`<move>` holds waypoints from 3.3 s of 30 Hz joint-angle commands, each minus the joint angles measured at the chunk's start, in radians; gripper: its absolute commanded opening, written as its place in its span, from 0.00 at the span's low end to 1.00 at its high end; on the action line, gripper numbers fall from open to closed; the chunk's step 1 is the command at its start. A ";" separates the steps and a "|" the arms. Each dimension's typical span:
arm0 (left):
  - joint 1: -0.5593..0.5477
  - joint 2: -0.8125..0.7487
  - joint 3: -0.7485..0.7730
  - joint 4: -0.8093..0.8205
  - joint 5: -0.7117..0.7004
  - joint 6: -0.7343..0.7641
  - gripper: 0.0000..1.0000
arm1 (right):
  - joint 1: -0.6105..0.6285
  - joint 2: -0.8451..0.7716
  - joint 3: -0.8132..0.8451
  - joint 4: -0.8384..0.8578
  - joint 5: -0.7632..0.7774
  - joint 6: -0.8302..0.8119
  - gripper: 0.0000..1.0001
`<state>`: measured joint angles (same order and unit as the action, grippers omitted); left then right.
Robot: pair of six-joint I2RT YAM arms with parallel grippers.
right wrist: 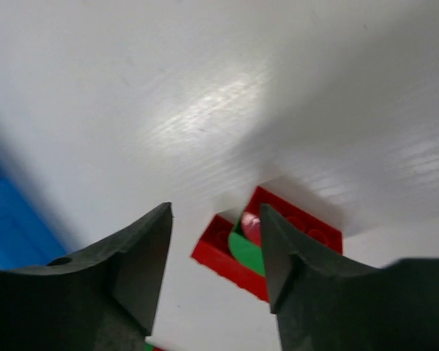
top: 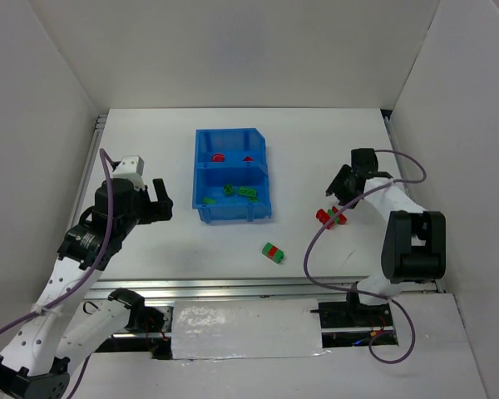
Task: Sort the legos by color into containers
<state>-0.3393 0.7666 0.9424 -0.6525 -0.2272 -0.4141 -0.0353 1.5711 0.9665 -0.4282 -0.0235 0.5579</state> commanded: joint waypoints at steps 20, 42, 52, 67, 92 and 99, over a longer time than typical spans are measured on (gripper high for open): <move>-0.006 -0.041 0.004 0.024 -0.006 0.018 0.99 | 0.204 -0.256 -0.026 -0.188 0.186 -0.170 1.00; -0.006 -0.073 0.004 0.028 0.014 0.023 0.99 | 0.267 -0.152 -0.133 -0.175 0.431 0.543 1.00; -0.006 -0.092 -0.001 0.028 0.003 0.020 1.00 | 0.193 -0.063 -0.138 -0.112 0.415 0.551 1.00; -0.006 -0.095 0.001 0.033 0.015 0.024 0.99 | 0.106 -0.017 -0.083 -0.086 0.382 0.475 0.98; -0.006 -0.096 0.001 0.028 0.005 0.020 0.99 | 0.072 -0.187 -0.005 -0.073 0.132 0.228 1.00; -0.006 -0.108 0.001 0.031 0.026 0.026 1.00 | 0.043 -0.307 0.047 -0.207 0.261 0.359 1.00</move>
<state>-0.3393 0.6708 0.9424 -0.6518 -0.2218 -0.4137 0.0273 1.3029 0.9649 -0.5636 0.1730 0.8566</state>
